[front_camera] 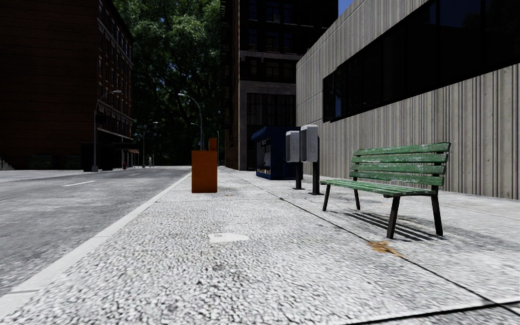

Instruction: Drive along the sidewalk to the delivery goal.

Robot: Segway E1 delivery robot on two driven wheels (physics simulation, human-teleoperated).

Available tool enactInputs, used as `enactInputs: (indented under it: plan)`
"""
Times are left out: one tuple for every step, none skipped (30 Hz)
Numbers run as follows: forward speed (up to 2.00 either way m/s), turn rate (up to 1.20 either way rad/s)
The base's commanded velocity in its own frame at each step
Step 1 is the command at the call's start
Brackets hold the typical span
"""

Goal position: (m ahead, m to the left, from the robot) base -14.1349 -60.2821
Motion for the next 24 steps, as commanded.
enactInputs:
  plan:
    - [0.00, 0.00]
    - [0.00, 0.00]
    - [0.00, 0.00]
    - [0.00, 0.00]
    - [0.00, 0.00]
    - [0.00, 0.00]
    - [0.00, 0.00]
    - [0.00, 0.00]
    - [0.00, 0.00]
    - [0.00, 0.00]
    - [0.00, 0.00]
    - [0.00, 0.00]
    - [0.00, 0.00]
    - [0.00, 0.00]
    - [0.00, 0.00]
    - [0.00, 0.00]
    - [0.00, 0.00]
    - [0.00, 0.00]
    - [0.00, 0.00]
    - [0.00, 0.00]
    - [0.00, 0.00]
    - [0.00, 0.00]
    - [0.00, 0.00]
    - [0.00, 0.00]
